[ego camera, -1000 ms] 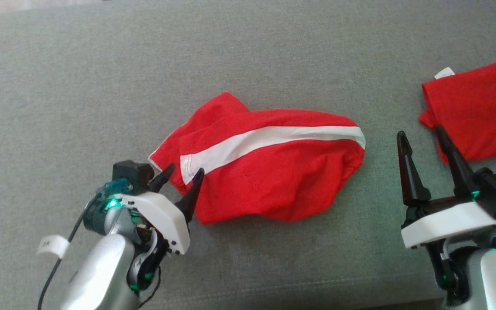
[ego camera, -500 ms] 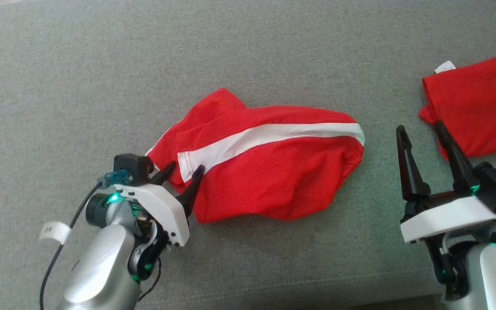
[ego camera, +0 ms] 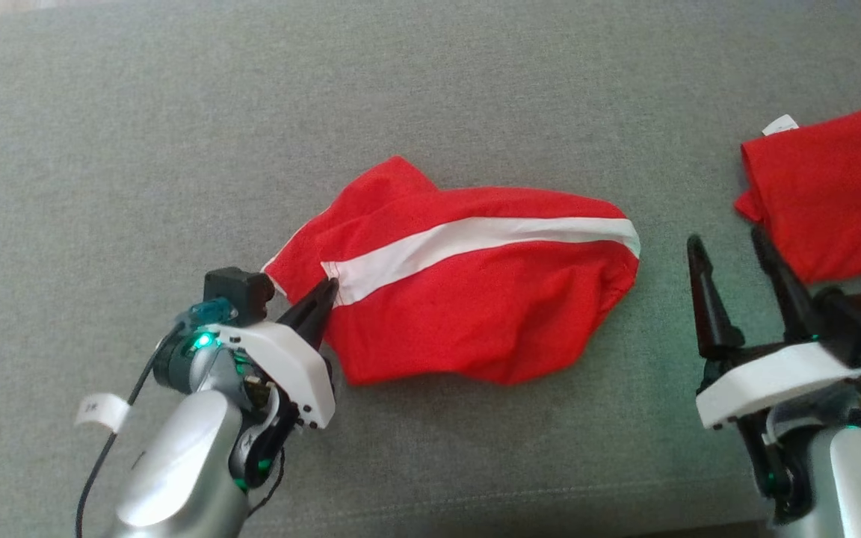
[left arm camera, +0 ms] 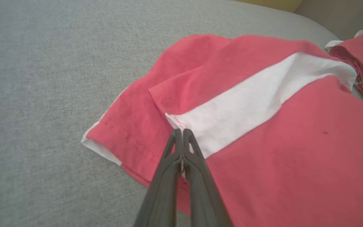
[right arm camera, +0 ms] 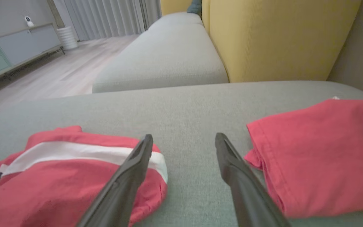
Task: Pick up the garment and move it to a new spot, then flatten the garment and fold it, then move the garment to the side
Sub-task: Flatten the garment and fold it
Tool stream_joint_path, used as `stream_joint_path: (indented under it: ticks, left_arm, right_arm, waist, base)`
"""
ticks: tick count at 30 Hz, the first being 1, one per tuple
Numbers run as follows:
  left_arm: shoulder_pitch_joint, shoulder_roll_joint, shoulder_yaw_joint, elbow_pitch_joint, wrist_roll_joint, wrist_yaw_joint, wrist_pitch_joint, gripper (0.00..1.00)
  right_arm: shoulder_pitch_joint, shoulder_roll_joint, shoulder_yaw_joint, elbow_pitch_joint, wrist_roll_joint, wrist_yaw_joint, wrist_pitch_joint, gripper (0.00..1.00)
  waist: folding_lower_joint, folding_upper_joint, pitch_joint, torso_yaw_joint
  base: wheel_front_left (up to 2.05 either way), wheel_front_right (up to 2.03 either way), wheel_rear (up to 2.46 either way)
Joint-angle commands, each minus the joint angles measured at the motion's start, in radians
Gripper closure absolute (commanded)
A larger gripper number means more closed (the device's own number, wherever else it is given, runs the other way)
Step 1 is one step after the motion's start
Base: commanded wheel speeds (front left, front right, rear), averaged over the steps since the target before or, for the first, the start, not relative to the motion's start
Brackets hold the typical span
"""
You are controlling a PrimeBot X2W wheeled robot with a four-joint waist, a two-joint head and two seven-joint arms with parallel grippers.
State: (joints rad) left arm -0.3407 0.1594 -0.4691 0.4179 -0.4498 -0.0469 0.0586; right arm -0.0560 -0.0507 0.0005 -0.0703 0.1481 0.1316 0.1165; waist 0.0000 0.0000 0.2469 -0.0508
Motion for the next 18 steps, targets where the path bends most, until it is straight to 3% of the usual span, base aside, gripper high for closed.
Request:
stream_joint_path:
  ticks: [1, 8, 17, 18]
  left_arm:
    - [-0.043, 0.023, 0.033, -0.037, 0.006, 0.007, -0.013, 1.0]
    - [-0.055, 0.025, 0.023, -0.061, 0.013, 0.012, -0.017, 1.0]
    - [-0.067, 0.027, 0.013, -0.071, 0.015, 0.016, -0.024, 1.0]
    - [-0.068, 0.027, 0.012, -0.072, 0.015, 0.016, -0.025, 1.0]
  right_arm:
    - [-0.025, -0.018, 0.021, -0.024, 0.001, -0.001, 0.005, 0.0]
    - [-0.074, -0.095, 0.065, 0.121, 0.053, -0.001, 0.039, 0.0]
    - [-0.203, -0.141, 0.164, 0.266, 0.123, -0.001, 0.048, 0.0]
    - [-0.212, -0.143, 0.17, 0.279, 0.129, -0.001, 0.051, 0.04]
  waist:
    - [0.0, 0.0, -0.001, 0.002]
    - [0.0, 0.0, 0.019, 0.03]
    - [0.0, 0.0, 0.044, 0.057]
    - [0.0, 0.0, 0.046, 0.059]
  base:
    - [0.0, 0.0, 0.0]
    - [0.0, 0.0, 0.0]
    - [0.0, 0.0, 0.0]
    - [0.0, 0.0, 0.0]
